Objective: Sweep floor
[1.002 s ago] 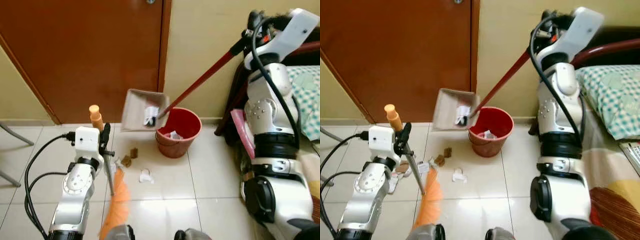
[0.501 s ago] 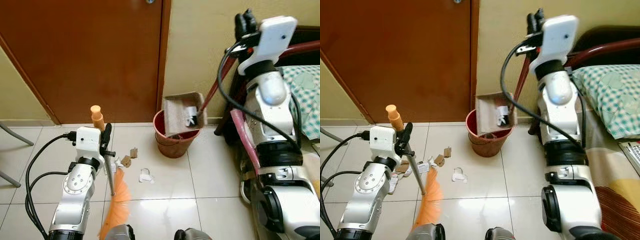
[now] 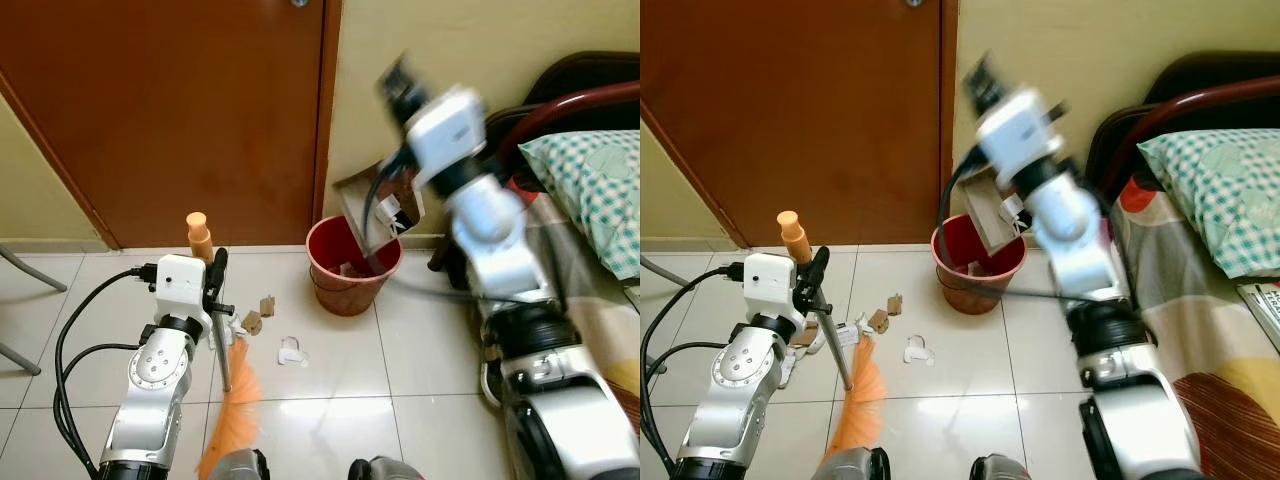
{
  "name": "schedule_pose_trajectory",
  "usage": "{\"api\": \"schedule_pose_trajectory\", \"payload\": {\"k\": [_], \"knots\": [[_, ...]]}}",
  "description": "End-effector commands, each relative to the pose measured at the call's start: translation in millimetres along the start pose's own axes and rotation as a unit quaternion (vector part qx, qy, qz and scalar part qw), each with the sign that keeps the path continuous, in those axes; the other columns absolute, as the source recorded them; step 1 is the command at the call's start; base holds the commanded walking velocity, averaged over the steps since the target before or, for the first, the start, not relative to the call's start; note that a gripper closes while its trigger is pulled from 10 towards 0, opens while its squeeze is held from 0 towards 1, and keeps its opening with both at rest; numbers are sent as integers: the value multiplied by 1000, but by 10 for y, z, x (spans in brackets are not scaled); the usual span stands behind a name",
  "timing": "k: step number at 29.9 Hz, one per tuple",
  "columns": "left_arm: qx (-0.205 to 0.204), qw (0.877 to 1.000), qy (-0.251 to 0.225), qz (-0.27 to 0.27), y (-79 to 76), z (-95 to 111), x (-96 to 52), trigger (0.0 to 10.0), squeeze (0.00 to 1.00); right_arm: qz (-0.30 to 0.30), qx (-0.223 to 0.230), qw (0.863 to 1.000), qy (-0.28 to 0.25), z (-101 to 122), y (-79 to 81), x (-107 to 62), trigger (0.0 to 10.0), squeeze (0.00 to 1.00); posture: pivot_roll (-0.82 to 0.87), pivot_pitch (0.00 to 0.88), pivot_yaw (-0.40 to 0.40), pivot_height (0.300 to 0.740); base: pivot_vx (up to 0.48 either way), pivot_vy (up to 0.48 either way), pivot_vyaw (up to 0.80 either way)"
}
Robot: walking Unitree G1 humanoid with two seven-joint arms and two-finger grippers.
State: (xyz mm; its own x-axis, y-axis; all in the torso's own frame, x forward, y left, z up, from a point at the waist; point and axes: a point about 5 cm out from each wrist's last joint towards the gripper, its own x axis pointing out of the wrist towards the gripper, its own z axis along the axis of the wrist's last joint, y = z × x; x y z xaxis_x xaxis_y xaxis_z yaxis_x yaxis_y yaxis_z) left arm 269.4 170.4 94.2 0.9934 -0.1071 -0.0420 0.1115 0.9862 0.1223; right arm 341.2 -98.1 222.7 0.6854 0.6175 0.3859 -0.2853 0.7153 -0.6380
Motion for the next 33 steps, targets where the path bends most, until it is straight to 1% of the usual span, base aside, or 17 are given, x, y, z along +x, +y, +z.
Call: {"api": "schedule_pose_trajectory", "payload": {"k": [1,4,6,11,13,14,15,16,18,21,23,25,27,29,30,31,33], "knots": [[4,1000,-1,-1,-1,16,4,10000,0,16,-31,999,-33,103,-4,18,10000,0,22,81,-40,740,0,0,0],[-2,1000,-1,-8,-29,13,5,10000,0,31,-46,998,-39,106,55,-1,10000,0,20,81,-41,740,0,0,0],[-2,1000,-2,-9,-42,12,3,10000,0,26,-49,998,-43,114,41,5,10000,0,20,81,-41,740,0,0,0],[0,1000,-1,-8,-49,11,5,10000,0,-5,-63,995,-71,228,-84,80,10000,0,18,81,-42,740,0,0,0],[0,1000,-2,-5,-44,14,14,10000,0,-43,-57,992,-100,391,-205,176,10000,0,16,82,-44,740,0,0,0],[0,1000,-2,-5,-44,14,14,10000,0,-43,-57,992,-100,391,-205,176,10000,0,16,82,-44,740,0,0,0],[0,1000,-2,-5,-43,14,15,10000,0,-60,-48,991,-112,467,-254,219,10000,0,16,82,-44,740,0,0,0],[0,1000,-2,-4,-43,14,15,10000,0,-69,-37,990,-119,507,-276,244,10000,0,16,82,-44,740,0,0,0],[0,1000,-2,-3,-46,13,14,10000,0,-98,22,986,-136,627,-322,326,10000,0,17,82,-45,740,0,0,0],[0,1000,-1,-3,-46,11,13,10000,0,-100,78,982,-142,688,-281,378,10000,0,17,82,-45,740,0,0,0],[1,1000,0,-1,-43,7,10,10000,0,-98,133,977,-138,696,-185,397,10000,0,18,85,-48,740,0,0,0],[1,1000,1,0,-41,6,9,10000,0,-98,146,975,-135,692,-160,398,10000,0,18,85,-48,740,0,0,0],[2,1000,2,2,-28,1,-1,10000,0,-108,232,960,-109,634,-26,377,10000,0,22,90,-48,740,0,0,0],[3,1000,4,3,-21,-6,-7,10000,0,-109,255,956,-96,604,25,357,10000,0,22,90,-48,740,0,0,0],[3,1000,8,3,-14,-21,-16,10000,0,-112,275,952,-78,541,100,313,10000,0,23,92,-46,740,0,0,0],[3,1000,8,3,-14,-21,-16,10000,0,-112,275,952,-78,541,100,313,10000,0,23,92,-46,740,0,0,0],[5,1000,13,2,-11,-38,-29,10000,0,-118,303,944,-49,442,207,228,10000,0,23,92,-46,740,0,0,0]]}}
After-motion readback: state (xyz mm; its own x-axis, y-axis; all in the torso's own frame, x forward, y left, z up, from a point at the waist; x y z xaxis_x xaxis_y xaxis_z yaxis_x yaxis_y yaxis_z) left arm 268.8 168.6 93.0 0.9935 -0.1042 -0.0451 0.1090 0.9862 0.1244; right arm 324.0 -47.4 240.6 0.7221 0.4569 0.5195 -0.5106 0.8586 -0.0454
